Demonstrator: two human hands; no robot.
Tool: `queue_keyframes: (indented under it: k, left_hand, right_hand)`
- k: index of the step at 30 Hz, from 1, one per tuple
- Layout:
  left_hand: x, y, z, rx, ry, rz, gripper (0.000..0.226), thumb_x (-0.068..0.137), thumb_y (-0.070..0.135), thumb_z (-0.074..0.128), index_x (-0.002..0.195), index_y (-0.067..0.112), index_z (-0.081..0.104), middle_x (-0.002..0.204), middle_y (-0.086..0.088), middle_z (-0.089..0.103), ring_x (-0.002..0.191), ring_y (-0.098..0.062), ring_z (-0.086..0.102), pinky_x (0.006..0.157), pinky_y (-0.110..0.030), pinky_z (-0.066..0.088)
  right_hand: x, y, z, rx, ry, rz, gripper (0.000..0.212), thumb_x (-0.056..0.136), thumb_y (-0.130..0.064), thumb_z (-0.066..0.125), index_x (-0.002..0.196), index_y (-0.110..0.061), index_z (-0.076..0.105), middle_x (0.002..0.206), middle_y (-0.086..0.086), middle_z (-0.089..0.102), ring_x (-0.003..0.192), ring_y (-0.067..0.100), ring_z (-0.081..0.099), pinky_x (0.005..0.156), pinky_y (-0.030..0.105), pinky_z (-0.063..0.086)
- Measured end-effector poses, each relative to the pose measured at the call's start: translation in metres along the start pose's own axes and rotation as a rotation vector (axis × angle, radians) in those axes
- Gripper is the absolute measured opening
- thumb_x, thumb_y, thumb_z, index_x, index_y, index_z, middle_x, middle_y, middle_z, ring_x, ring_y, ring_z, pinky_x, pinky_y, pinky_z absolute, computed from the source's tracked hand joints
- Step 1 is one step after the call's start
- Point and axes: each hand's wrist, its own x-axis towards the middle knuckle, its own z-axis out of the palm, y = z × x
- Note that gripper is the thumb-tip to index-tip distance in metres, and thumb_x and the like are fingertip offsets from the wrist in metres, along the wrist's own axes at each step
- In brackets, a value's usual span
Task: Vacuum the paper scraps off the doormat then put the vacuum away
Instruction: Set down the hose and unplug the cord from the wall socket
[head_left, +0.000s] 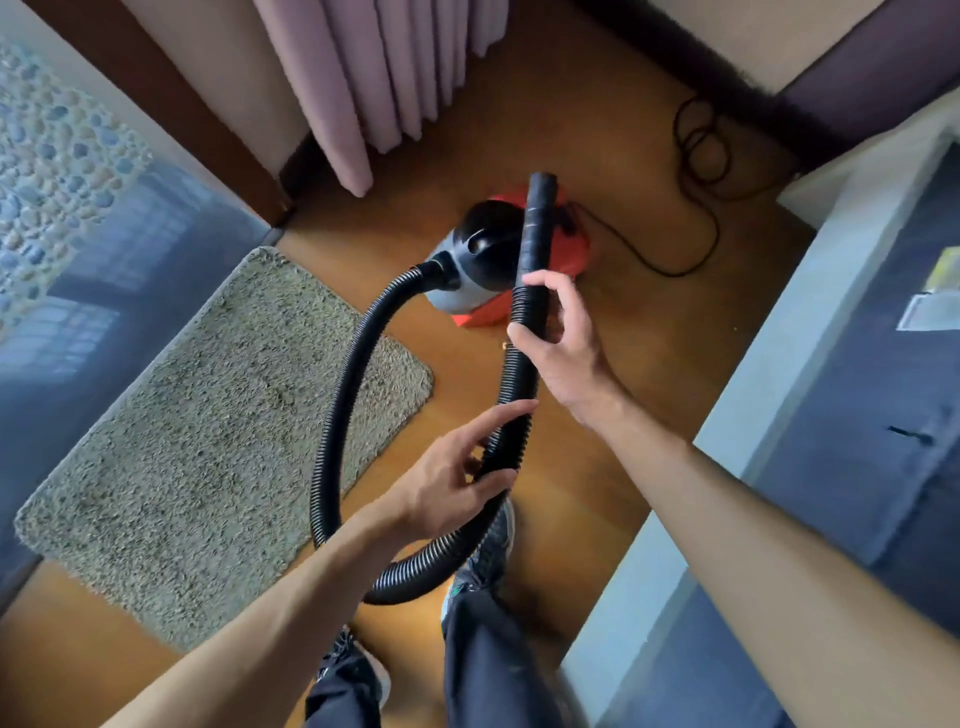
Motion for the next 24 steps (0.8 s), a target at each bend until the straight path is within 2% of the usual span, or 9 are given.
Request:
queue_keyframes:
  k: [2,5,10,12,16,18,20,22,24]
  left_hand:
    - [0.014,0.010,0.012,-0.017,-0.045,-0.003,0.067,0.092,-0.001,0.059,0.144,0.038,0.043,0.101,-0.012,0.059,0.077,-0.019,0.058,0.081,-0.046,0.059]
    - [0.031,0.018,0.025,-0.016,-0.109,-0.016,0.066,0.092,-0.003,0.059,0.144,0.035,0.044,0.091,0.001,0.055,0.074,-0.006,0.056,0.078,-0.037,0.061]
    - [0.049,0.019,0.030,0.080,-0.218,-0.029,0.071,0.090,-0.004,0.059,0.143,0.041,0.044,0.092,0.005,0.062,0.074,-0.013,0.061,0.078,-0.037,0.061]
    - [0.054,0.018,0.026,0.142,-0.244,-0.045,0.073,0.089,-0.004,0.060,0.139,0.048,0.045,0.100,0.006,0.067,0.080,-0.005,0.064,0.082,-0.034,0.060]
    - [0.067,0.012,0.016,0.167,-0.316,-0.071,0.074,0.088,-0.001,0.062,0.137,0.052,0.044,0.115,0.003,0.067,0.090,-0.019,0.068,0.083,-0.036,0.060]
    - [0.075,0.010,0.009,0.187,-0.362,-0.069,0.073,0.089,-0.001,0.062,0.138,0.050,0.045,0.116,0.009,0.065,0.085,-0.007,0.067,0.078,-0.026,0.059]
    - [0.080,0.011,0.002,0.207,-0.393,-0.075,0.073,0.089,0.000,0.062,0.137,0.053,0.044,0.114,0.016,0.061,0.082,-0.002,0.066,0.074,-0.020,0.057]
    - [0.084,0.012,-0.008,0.202,-0.409,-0.090,0.072,0.088,0.006,0.062,0.136,0.057,0.042,0.120,0.022,0.056,0.096,-0.009,0.066,0.083,-0.026,0.058]
    - [0.089,0.013,-0.018,0.229,-0.448,-0.146,0.071,0.090,0.007,0.062,0.135,0.058,0.042,0.122,0.019,0.055,0.103,-0.006,0.062,0.090,-0.024,0.055]
  right_hand:
    - [-0.002,0.008,-0.025,0.012,0.045,0.047,0.042,0.080,-0.010,0.066,0.112,-0.033,0.054,0.109,0.006,0.060,0.093,0.033,0.064,0.083,0.051,0.056]
    - [-0.006,0.017,-0.055,0.018,0.108,0.083,0.042,0.080,-0.011,0.066,0.113,-0.036,0.054,0.115,0.004,0.061,0.101,0.033,0.062,0.087,0.050,0.055]
    - [-0.017,0.035,-0.082,0.019,0.152,0.141,0.042,0.084,-0.007,0.066,0.119,-0.028,0.055,0.121,0.004,0.059,0.107,0.017,0.059,0.089,0.028,0.054]
    - [-0.019,0.043,-0.088,0.030,0.171,0.192,0.042,0.085,-0.010,0.066,0.117,-0.034,0.055,0.121,0.003,0.058,0.110,0.019,0.058,0.092,0.034,0.055]
    - [-0.023,0.052,-0.090,0.088,0.197,0.311,0.041,0.085,-0.013,0.068,0.114,-0.039,0.055,0.120,0.007,0.057,0.111,0.025,0.059,0.089,0.045,0.058]
    - [-0.023,0.054,-0.091,0.109,0.206,0.342,0.040,0.085,-0.015,0.068,0.115,-0.039,0.054,0.119,0.007,0.057,0.110,0.025,0.060,0.088,0.048,0.057]
    - [-0.021,0.054,-0.090,0.098,0.202,0.390,0.040,0.084,-0.022,0.069,0.115,-0.041,0.054,0.120,0.007,0.057,0.112,0.027,0.059,0.088,0.049,0.057]
    - [-0.017,0.055,-0.088,0.080,0.181,0.438,0.041,0.083,-0.029,0.071,0.118,-0.043,0.053,0.122,0.008,0.055,0.115,0.029,0.057,0.087,0.048,0.058]
    - [-0.012,0.052,-0.083,0.113,0.161,0.472,0.039,0.086,-0.022,0.071,0.117,-0.040,0.055,0.124,0.013,0.053,0.112,0.028,0.059,0.081,0.042,0.061]
